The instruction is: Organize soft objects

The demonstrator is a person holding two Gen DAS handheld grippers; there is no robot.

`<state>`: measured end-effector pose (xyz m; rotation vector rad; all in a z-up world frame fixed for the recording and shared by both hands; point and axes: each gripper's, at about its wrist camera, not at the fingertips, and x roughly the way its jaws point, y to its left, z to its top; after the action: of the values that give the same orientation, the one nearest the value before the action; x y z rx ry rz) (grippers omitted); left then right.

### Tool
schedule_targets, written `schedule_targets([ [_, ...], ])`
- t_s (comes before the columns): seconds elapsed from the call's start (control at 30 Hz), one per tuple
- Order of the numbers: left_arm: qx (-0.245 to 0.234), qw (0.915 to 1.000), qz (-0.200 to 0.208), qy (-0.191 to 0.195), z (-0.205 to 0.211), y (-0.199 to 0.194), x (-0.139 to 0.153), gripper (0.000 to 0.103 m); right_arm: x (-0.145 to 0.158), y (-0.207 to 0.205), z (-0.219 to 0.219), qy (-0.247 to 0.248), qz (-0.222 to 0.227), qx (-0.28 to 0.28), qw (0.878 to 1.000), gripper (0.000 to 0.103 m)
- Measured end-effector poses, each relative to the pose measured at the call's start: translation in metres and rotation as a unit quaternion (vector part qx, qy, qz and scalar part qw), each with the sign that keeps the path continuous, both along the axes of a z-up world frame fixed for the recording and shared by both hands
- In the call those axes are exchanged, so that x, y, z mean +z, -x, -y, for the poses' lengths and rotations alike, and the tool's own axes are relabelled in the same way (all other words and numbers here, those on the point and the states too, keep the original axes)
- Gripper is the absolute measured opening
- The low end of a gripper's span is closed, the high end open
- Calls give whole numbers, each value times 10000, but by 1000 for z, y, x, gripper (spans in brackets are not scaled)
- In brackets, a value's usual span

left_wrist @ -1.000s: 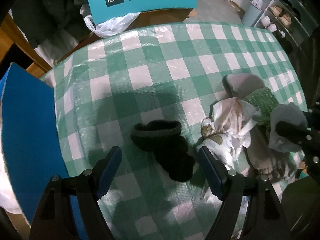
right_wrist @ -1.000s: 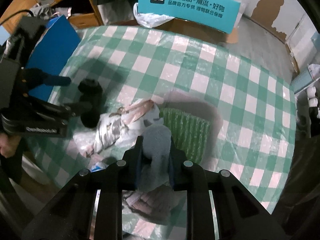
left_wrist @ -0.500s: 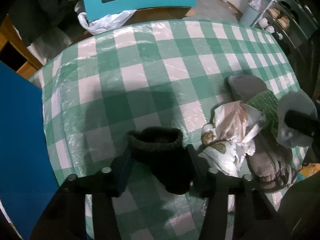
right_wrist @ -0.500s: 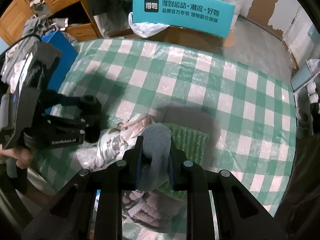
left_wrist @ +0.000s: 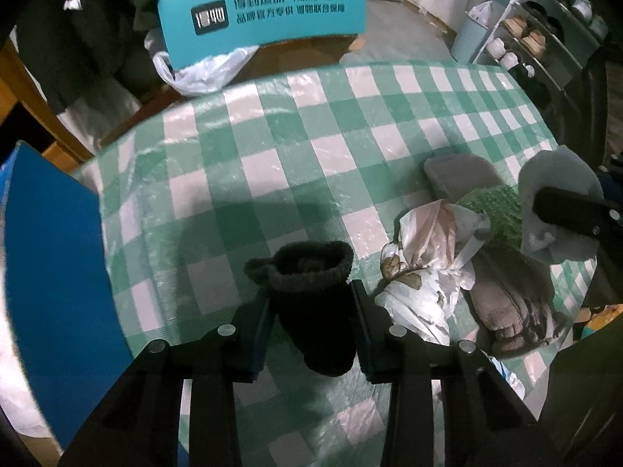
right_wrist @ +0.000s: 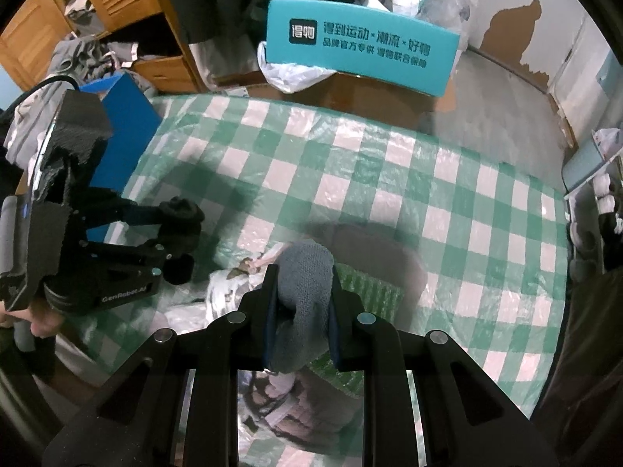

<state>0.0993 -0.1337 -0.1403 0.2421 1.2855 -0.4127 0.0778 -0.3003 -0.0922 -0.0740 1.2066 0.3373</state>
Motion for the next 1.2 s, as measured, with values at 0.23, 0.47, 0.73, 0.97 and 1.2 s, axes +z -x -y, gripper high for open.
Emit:
schedule_targets([
  [0.23, -43, 9997, 253, -42, -8, 9, 21, 37, 13, 0, -9, -17, 158, 64, 9999, 19],
  [0.47, -55, 9986, 519, -63, -17, 19, 42, 37, 25, 0, -19, -65, 296, 133, 9995, 19],
  [0.73, -56, 9970, 770, -51, -30, 27, 63, 37, 39, 3, -33, -101, 436, 266, 9986, 19],
  [0.97, -37, 9956, 938, -12, -43, 37, 79, 37, 50, 4, -47, -172, 552, 397, 9975, 19],
  [1.2, 44, 9935, 1134, -49, -59, 44, 93, 37, 60, 6, -63, -226, 643, 550, 9962, 19],
])
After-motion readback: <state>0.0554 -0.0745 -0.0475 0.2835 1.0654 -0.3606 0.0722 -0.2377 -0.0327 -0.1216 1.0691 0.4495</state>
